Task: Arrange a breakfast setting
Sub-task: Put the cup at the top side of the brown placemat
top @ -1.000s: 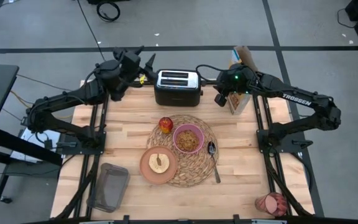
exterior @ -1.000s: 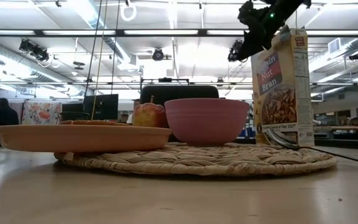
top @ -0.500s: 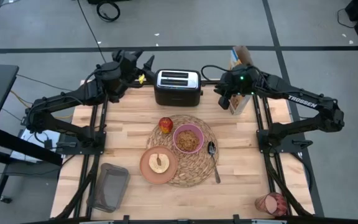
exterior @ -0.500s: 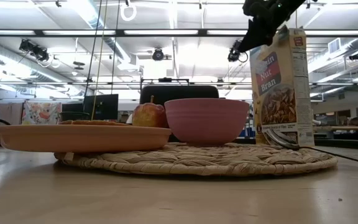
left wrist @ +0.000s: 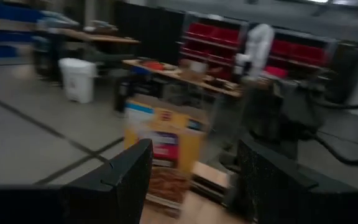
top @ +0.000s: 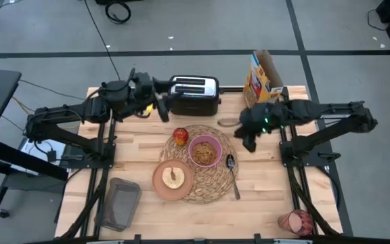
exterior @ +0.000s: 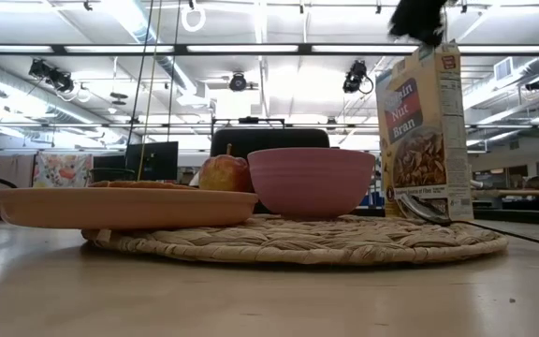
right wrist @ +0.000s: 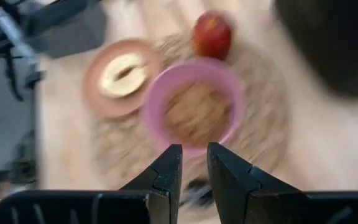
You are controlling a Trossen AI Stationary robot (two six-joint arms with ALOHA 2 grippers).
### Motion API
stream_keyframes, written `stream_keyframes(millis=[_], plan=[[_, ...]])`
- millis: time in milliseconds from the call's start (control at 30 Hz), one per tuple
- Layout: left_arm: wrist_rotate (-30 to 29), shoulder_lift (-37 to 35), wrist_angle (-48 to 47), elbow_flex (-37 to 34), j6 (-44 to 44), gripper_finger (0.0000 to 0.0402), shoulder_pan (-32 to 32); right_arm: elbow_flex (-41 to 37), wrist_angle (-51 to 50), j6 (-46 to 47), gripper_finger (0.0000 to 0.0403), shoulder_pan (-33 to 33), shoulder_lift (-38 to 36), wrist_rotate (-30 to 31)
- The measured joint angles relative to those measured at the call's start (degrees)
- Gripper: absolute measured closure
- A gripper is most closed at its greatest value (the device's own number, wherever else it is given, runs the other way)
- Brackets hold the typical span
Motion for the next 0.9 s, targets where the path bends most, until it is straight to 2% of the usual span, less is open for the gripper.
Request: stream_keyframes(millis=[200,333,633,767,900], plan=[[0.7,0.0,-0.1,0.0,2.3,0.0159,-4.9,8.8,-15.7,21.5,0.0318,15.7,2.4,4.3],[0.8,0.0,-0.7,0.0,1.4,0.0159,-7.0,13.3,-22.6,33.6,0.0315,23.1,5.3,3.0],[0.7,0.1,-0.9,0.0,0.9,0.0159,-11.5,14.7,-20.6,46.9,0.0268,42.1,11.6,-7.0],[0.7,0.1,-0.9,0.0,0.9,0.0159,-12.5,14.7,-16.5,58.1,0.0240,50.5,14.3,-10.1],[0.7,0.2,-1.0,0.0,0.9,0.0159,-12.6,14.7,-12.6,73.1,0.0218,55.5,17.0,-13.6]])
